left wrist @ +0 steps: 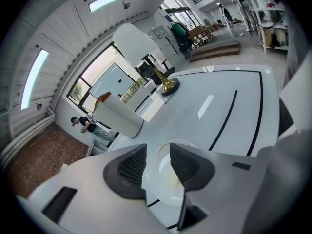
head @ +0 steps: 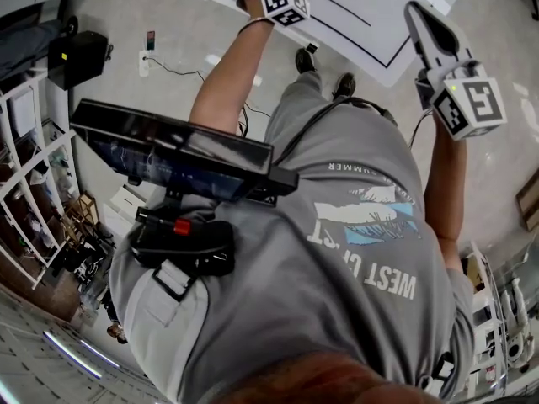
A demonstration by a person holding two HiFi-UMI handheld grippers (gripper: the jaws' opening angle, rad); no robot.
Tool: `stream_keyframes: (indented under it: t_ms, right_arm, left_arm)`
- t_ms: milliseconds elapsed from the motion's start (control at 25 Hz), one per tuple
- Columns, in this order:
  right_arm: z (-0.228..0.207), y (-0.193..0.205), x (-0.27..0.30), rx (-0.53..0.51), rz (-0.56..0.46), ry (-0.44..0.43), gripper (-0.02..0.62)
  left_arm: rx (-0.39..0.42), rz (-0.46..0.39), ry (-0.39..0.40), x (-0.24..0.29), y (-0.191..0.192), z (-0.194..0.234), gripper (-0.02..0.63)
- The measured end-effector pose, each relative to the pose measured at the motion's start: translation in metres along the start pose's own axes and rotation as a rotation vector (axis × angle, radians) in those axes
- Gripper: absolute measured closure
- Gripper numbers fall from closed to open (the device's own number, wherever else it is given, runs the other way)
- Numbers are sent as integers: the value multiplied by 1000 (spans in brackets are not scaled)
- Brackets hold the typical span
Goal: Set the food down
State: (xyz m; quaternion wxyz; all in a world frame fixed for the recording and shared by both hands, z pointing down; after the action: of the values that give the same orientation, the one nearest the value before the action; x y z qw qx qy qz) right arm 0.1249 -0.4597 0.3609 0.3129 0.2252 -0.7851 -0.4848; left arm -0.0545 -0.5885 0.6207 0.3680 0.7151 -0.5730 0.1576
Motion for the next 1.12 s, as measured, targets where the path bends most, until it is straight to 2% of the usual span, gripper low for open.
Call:
stream_keyframes:
  t_ms: [200, 600, 720, 880, 1000, 1120]
  right_arm:
    - [9, -6, -6, -29, -28, -42, 586]
    - [39, -22, -45, -130, -89, -147, 586]
    - [51, -30, -56, -172, -123, -196, 586]
    - [73, -44, -74, -201, -159, -251, 586]
    - [100, -58, -84, -223, -190, -298, 586]
    - [130, -71, -93, -247, -210, -330, 586]
  left_arm:
    - [-52, -68, -129, -45, -26, 46, 469]
    - [-365, -335, -364, -199, -103, 123, 472]
    - [-460, -436, -381, -243, -124, 130, 511]
    - [-610, -606, -355, -306, -147, 136, 586]
    - [-716, -723, -331, -356, -152, 141, 597]
    - [-794, -829, -273, -401, -153, 143, 597]
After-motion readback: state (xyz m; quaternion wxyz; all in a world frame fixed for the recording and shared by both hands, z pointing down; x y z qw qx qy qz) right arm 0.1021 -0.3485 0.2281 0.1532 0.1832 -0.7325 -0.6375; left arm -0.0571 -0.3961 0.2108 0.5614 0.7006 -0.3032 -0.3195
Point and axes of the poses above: the fingertips, and each gripper's own axes: x forward along the fingers, z to its left, y out of its underside, the point moved 1 cm from there along -x, backward along the fingers, and after that the axes turned 8 degrees about x, right-handed, at the moved point
